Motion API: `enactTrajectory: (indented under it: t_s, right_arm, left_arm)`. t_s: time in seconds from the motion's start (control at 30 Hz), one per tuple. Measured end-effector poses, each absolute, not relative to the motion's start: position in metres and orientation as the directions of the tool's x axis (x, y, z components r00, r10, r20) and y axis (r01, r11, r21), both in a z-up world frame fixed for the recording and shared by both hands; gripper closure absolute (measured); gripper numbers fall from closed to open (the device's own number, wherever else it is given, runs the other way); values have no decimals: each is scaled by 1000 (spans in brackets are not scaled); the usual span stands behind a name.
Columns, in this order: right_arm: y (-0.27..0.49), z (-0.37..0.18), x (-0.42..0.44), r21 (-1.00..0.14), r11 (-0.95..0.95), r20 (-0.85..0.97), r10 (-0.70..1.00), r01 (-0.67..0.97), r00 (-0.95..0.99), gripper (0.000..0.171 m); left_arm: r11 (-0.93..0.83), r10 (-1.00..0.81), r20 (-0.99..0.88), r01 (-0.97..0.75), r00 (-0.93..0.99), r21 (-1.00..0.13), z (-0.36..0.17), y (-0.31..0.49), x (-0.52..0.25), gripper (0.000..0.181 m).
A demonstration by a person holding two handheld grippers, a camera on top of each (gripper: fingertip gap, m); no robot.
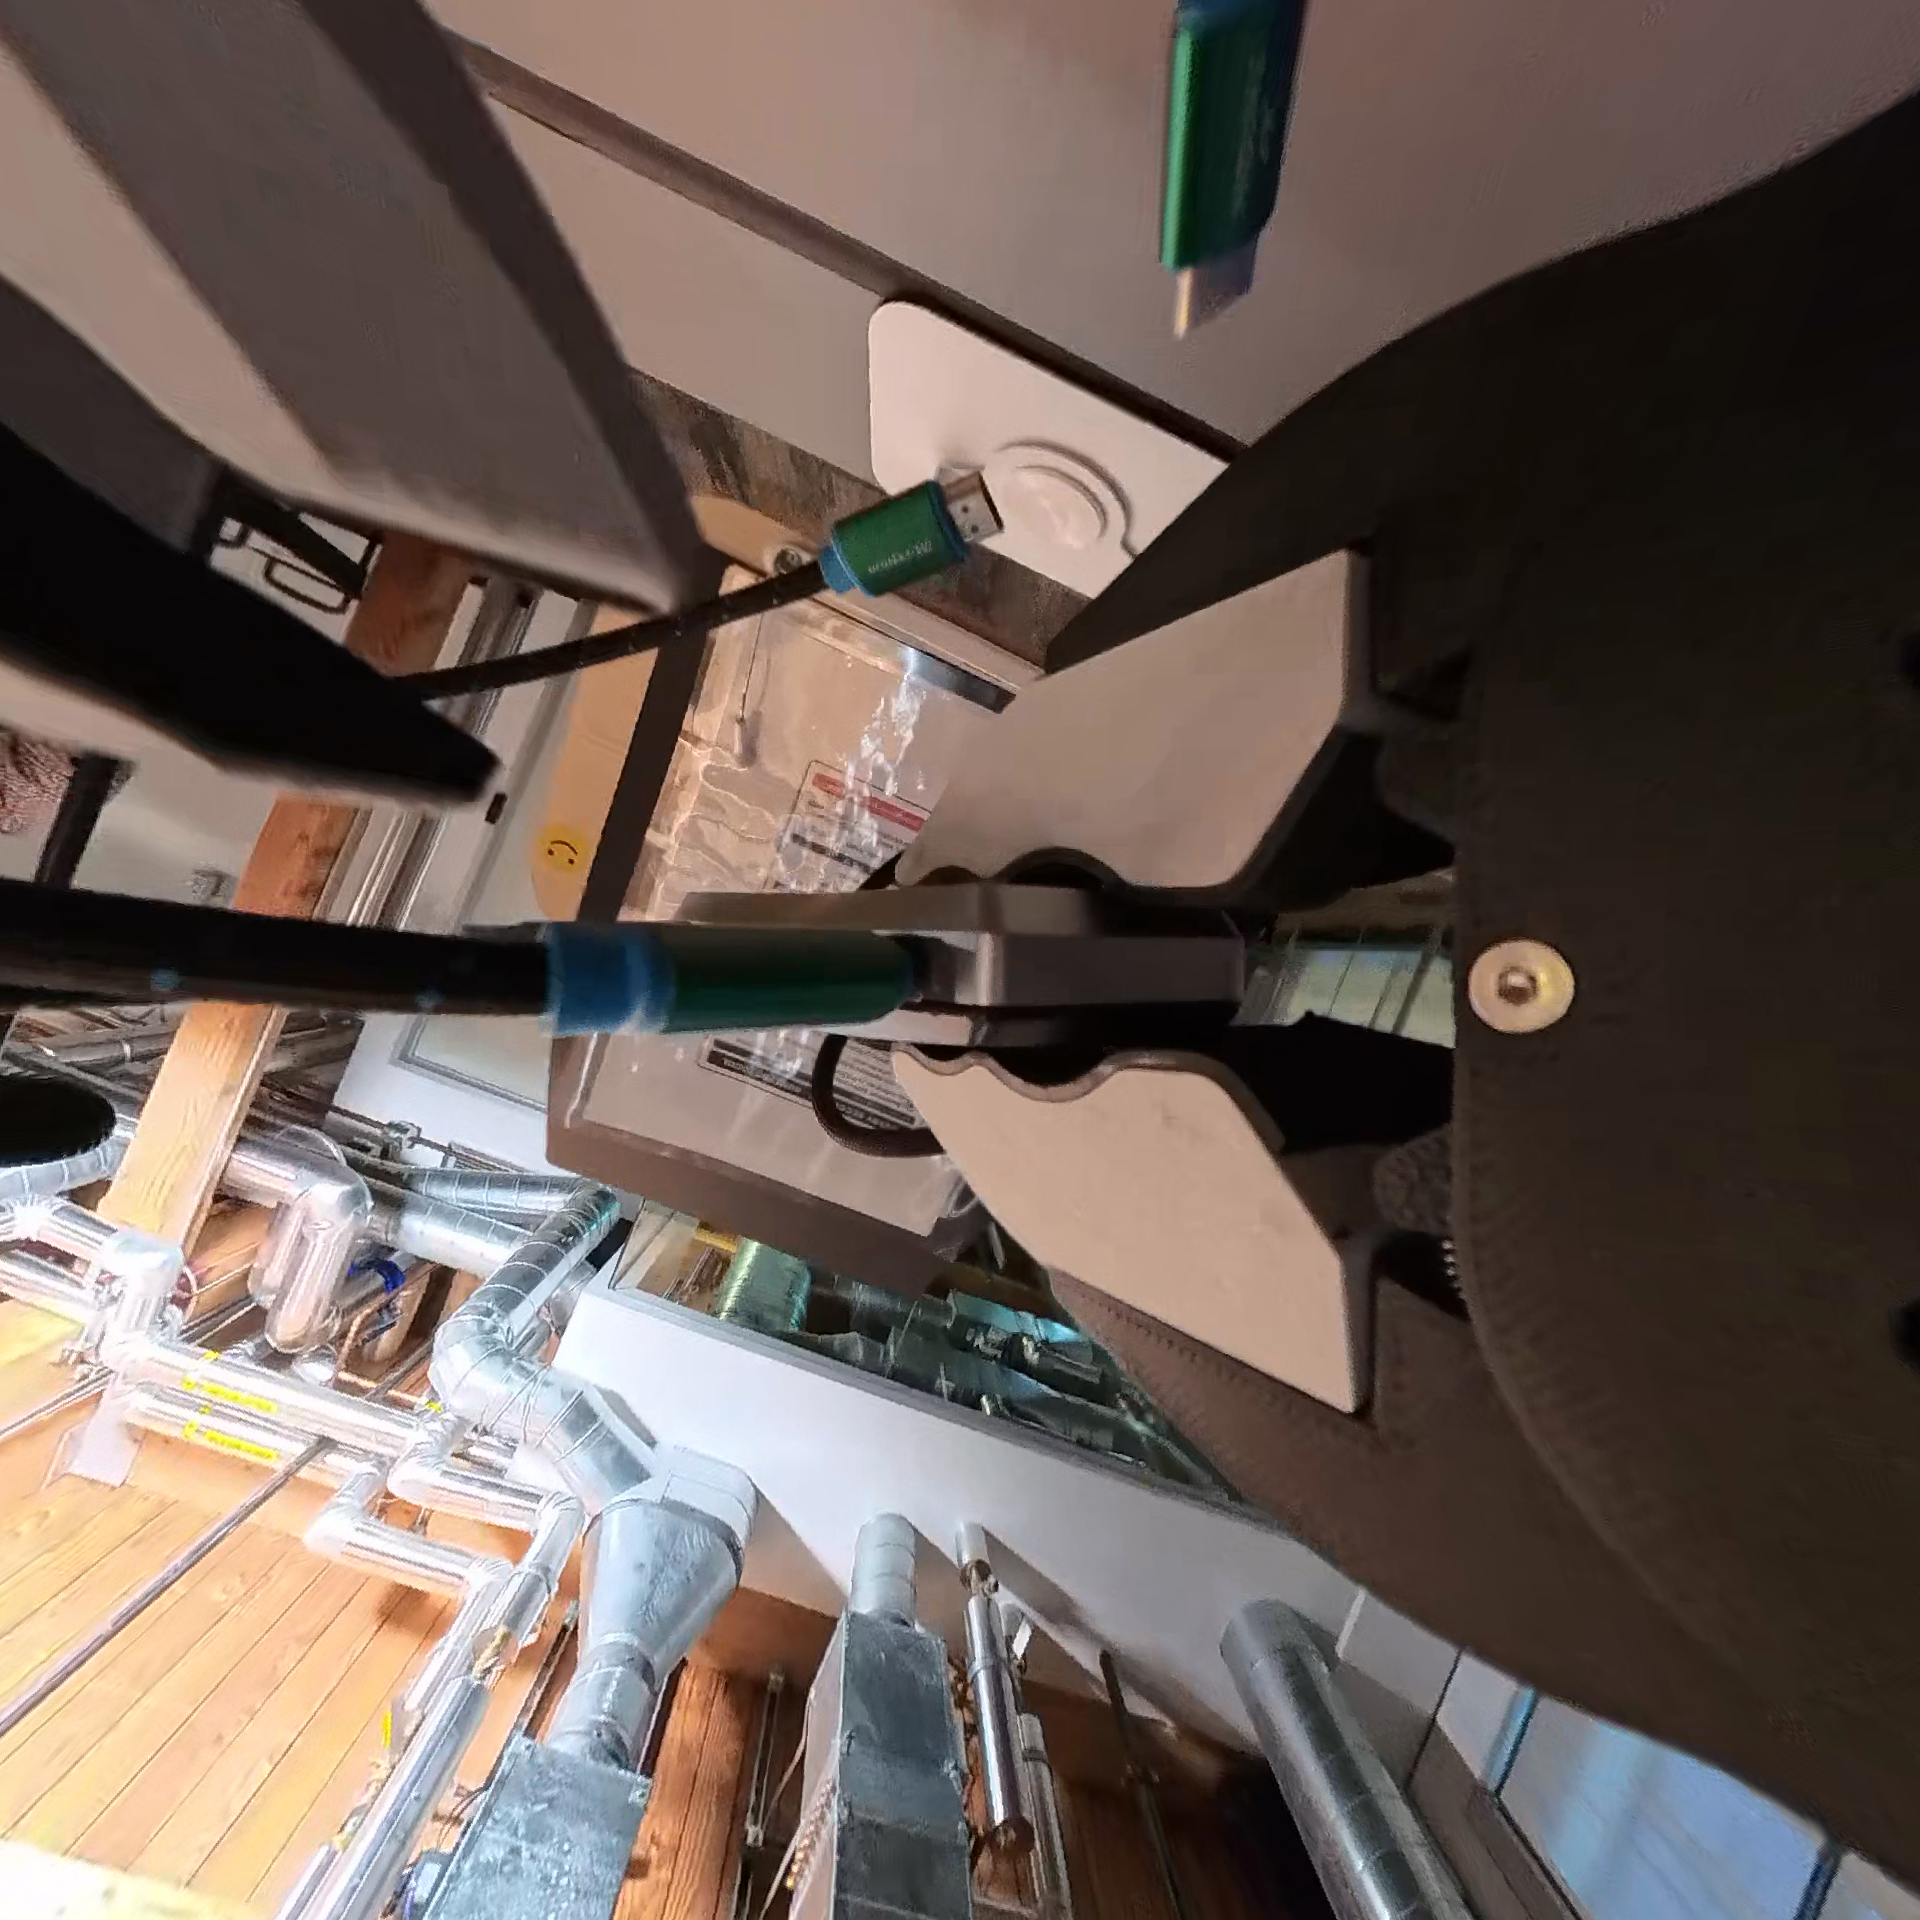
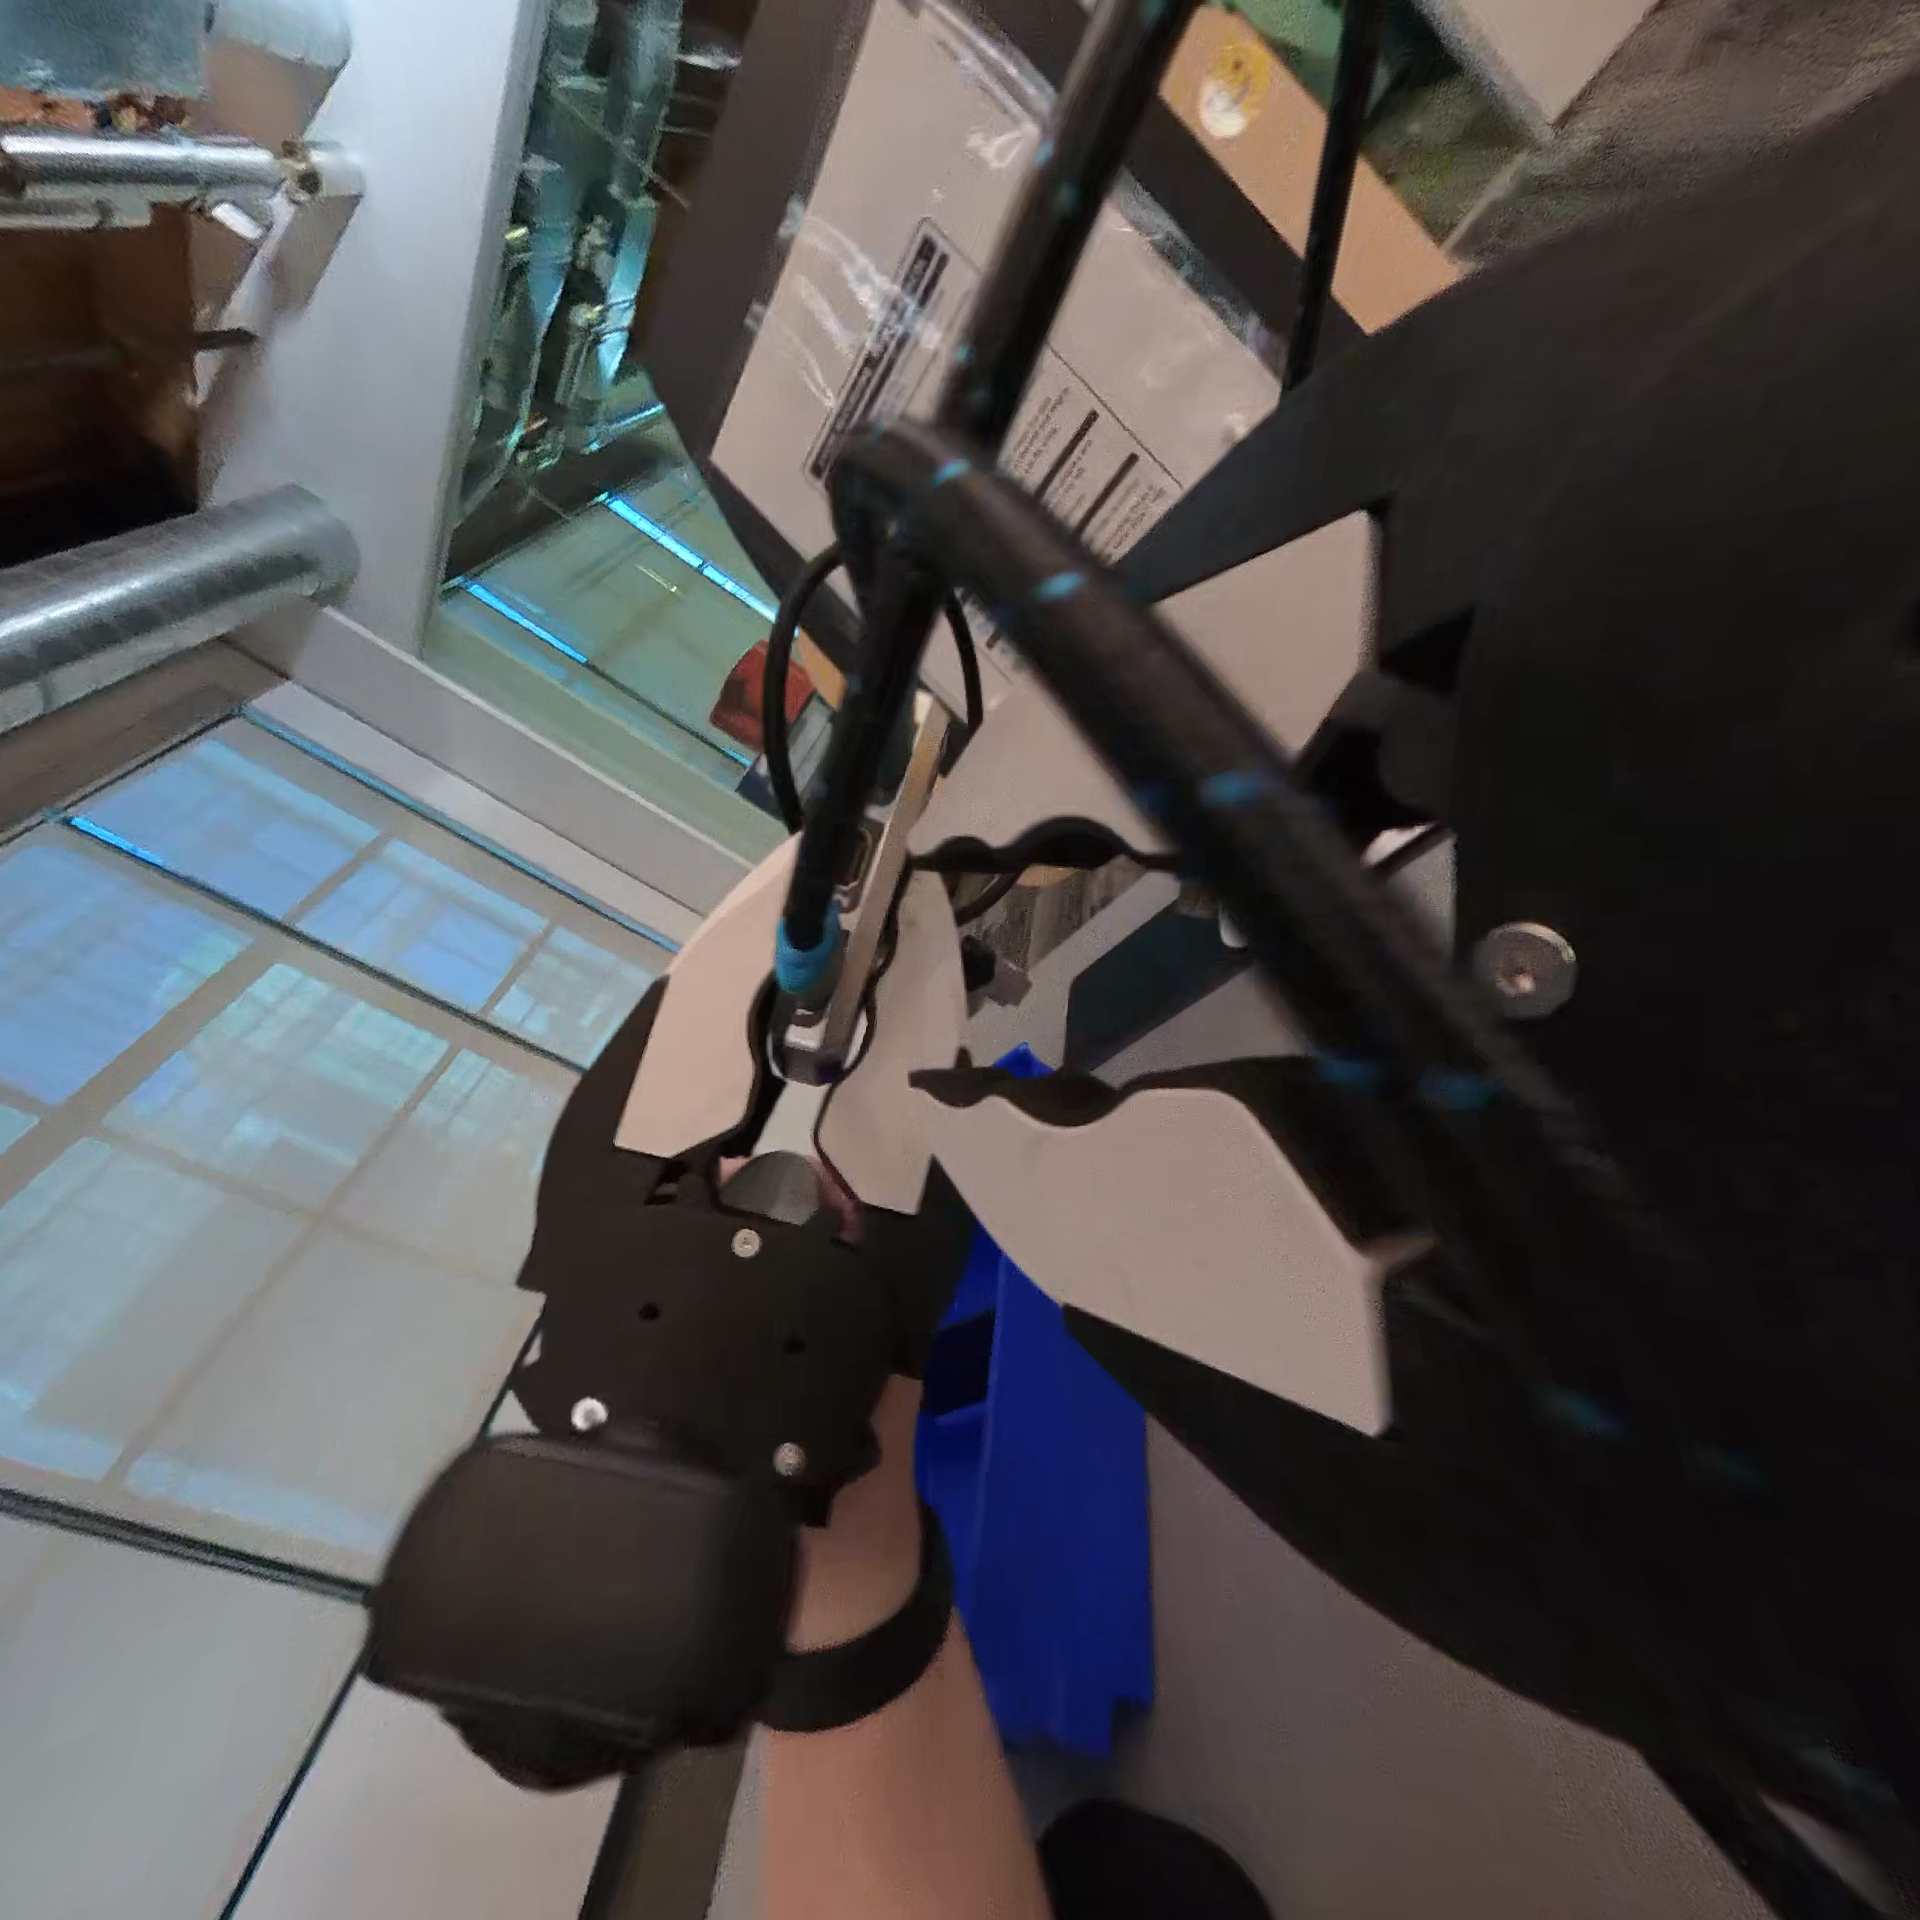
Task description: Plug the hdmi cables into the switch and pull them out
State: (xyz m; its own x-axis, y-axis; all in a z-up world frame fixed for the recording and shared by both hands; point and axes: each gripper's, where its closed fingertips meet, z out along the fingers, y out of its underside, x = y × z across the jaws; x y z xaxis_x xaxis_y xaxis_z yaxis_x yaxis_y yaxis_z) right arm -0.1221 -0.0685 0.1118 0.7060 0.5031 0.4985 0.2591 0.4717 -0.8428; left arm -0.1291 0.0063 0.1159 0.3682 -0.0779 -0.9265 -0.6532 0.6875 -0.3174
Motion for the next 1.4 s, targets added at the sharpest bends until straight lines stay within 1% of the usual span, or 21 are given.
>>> enactTrajectory:
  t_s: [0.1, 0.17, 0.37, 0.5, 0.6, 0.8, 0.93, 1.13, 1.2, 1.3, 1.4]
  right_arm:
    - [-65, 114, -123, -879, 416, 433, 491, 233, 756, 136]
    - [-65, 112, -125, -900, 377, 399, 518, 217, 757, 138]
    - [-58, 106, -121, -935, 301, 331, 540, 189, 774, 149]
    - [-55, 102, -119, -956, 253, 274, 570, 152, 774, 150]
    - [-54, 100, -119, -964, 232, 249, 592, 134, 766, 150]
    - [-56, 98, -118, -960, 226, 272, 595, 168, 756, 149]
    - [-55, 97, -117, -968, 198, 247, 608, 157, 755, 150]
    - [-55, 98, -120, -968, 205, 241, 579, 147, 779, 149]
    - [-56, 99, -121, -968, 204, 241, 601, 145, 762, 149]
    - [-59, 100, -121, -976, 195, 206, 654, 101, 728, 149]
    - [-57, 99, -121, -980, 177, 188, 651, 93, 735, 149]
  left_arm:
    - [705, -59, -938, -651, 340, -281, 110, 3, -123, 159]
    - [708, -45, -945, -657, 323, -258, 107, 2, -119, 159]
    - [717, -16, -960, -666, 278, -205, 97, -3, -108, 159]
    - [717, 1, -969, -676, 248, -172, 90, -2, -104, 160]
    - [718, 2, -969, -675, 245, -170, 89, -2, -103, 160]
    - [726, 5, -970, -668, 243, -163, 88, -4, -101, 160]
    - [731, 11, -972, -665, 236, -153, 88, -4, -100, 159]
    - [732, 36, -974, -670, 223, -126, 91, -1, -103, 159]
    - [743, 45, -973, -659, 226, -119, 93, -3, -105, 159]
    - [749, 40, -972, -652, 230, -123, 96, -6, -105, 159]
    - [753, 35, -973, -647, 226, -123, 95, -4, -105, 159]
